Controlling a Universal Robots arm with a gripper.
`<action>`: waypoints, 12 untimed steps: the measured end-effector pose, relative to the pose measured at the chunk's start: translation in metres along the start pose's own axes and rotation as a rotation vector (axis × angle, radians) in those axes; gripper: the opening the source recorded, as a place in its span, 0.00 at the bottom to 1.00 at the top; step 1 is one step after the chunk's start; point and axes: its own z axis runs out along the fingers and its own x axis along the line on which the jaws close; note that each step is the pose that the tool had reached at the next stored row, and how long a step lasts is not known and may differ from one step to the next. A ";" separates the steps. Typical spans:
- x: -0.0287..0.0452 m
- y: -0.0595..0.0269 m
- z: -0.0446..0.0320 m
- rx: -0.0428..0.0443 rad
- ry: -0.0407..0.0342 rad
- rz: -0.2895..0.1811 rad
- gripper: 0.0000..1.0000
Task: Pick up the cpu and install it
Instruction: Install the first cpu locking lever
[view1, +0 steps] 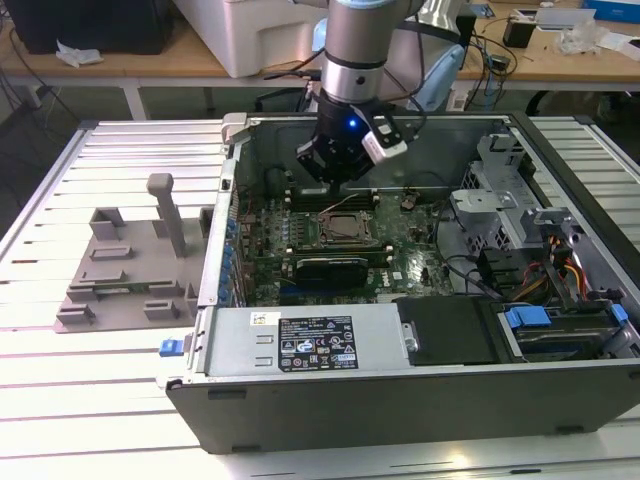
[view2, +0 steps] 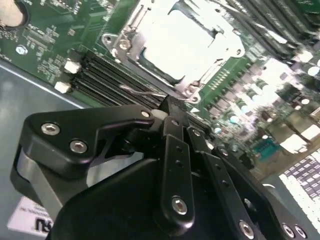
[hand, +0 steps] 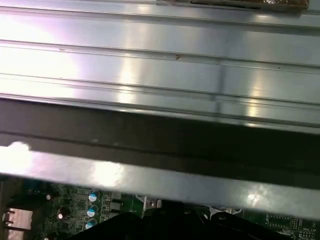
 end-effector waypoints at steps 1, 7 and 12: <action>-0.0005 0.0011 0.0014 0.0002 0.0001 0.000 0.11; -0.0091 0.0042 0.0079 -0.0003 0.0014 0.000 0.11; -0.0255 0.0024 0.0128 -0.0006 0.0064 0.000 0.11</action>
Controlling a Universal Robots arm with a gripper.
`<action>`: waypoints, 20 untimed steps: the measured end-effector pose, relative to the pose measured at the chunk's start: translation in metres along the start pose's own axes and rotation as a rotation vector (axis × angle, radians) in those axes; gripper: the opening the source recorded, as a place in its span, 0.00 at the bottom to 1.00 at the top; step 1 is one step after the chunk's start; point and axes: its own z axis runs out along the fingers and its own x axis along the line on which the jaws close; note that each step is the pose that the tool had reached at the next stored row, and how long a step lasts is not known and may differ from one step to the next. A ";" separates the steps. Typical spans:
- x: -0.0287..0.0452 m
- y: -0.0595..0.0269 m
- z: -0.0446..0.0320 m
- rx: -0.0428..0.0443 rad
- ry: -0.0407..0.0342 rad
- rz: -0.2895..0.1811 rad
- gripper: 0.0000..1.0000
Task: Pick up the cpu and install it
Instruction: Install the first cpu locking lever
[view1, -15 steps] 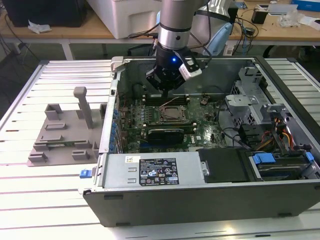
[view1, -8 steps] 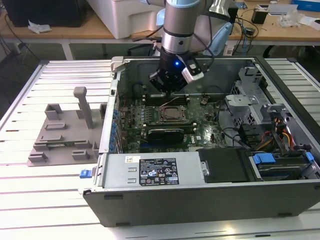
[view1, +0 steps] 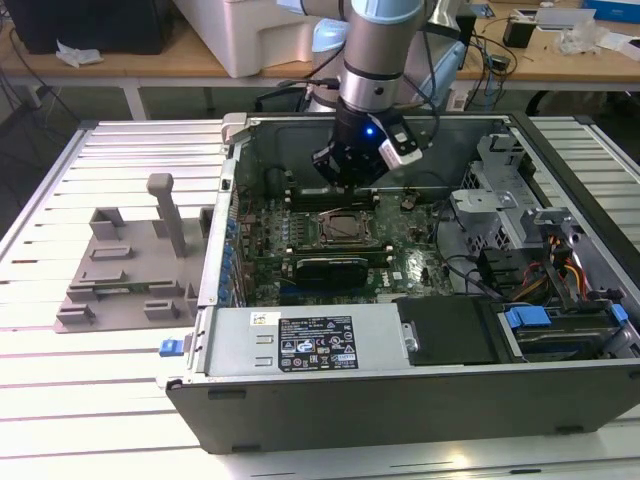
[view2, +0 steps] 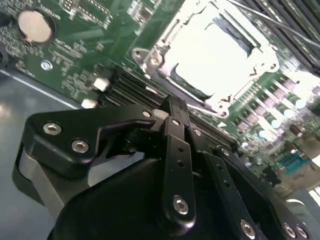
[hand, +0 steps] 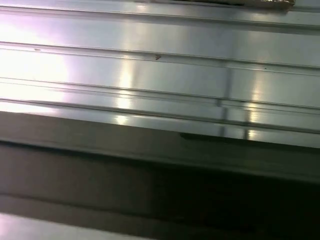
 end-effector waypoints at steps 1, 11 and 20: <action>-0.0028 -0.0003 0.0026 -0.0002 0.0013 0.000 0.11; -0.0076 -0.0020 0.0121 0.0001 0.0038 -0.003 0.11; -0.0037 -0.0286 0.0019 0.0000 -0.0002 -0.004 0.11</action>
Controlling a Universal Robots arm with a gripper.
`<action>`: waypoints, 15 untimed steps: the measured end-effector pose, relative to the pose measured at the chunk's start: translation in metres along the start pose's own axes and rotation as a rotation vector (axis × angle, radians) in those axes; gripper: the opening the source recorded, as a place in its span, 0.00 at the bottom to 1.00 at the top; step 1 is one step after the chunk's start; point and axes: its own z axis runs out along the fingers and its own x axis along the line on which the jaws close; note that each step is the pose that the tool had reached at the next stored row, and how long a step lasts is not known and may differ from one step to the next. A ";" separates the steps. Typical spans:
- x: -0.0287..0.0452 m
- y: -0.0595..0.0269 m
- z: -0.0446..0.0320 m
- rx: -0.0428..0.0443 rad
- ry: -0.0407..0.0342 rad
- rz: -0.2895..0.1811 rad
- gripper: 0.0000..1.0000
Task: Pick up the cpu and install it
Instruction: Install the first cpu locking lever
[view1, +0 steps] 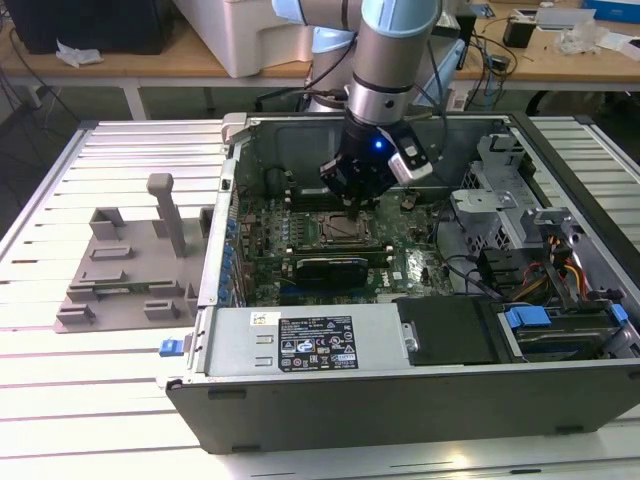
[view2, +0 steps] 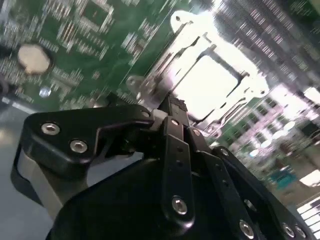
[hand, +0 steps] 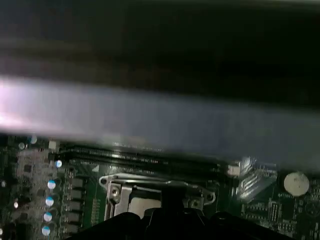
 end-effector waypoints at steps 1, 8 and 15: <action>0.0008 -0.0077 -0.0001 0.0000 0.0000 0.000 0.11; 0.0041 -0.0163 -0.0262 0.0001 -0.0001 0.000 0.11; 0.0073 -0.0154 -0.0649 -0.0001 -0.0003 0.000 0.11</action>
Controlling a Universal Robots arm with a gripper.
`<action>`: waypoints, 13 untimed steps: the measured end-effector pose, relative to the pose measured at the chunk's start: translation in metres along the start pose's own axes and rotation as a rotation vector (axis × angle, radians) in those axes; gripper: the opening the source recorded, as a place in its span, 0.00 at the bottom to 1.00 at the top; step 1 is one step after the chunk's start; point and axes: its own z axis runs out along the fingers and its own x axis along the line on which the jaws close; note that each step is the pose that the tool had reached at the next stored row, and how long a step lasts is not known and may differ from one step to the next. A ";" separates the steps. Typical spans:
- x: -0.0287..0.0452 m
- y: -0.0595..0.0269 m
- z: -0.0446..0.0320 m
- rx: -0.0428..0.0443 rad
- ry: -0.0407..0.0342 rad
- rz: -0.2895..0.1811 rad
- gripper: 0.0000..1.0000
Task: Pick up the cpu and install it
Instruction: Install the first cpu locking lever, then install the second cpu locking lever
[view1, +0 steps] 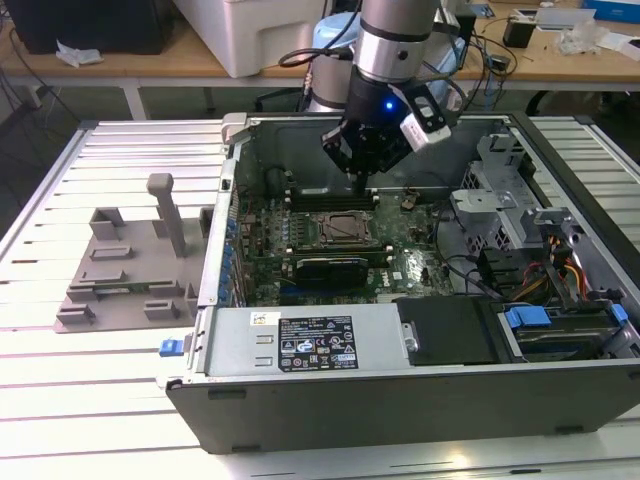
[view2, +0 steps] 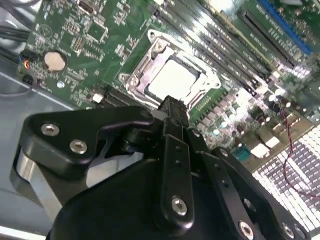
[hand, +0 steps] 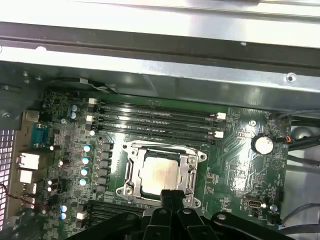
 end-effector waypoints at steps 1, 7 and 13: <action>0.0000 0.0000 0.0000 0.0000 0.0001 0.000 0.11; 0.0027 -0.0248 0.0018 -0.0058 -0.0006 0.000 0.11; 0.0048 -0.0411 0.0031 -0.1049 -0.0117 -0.009 0.11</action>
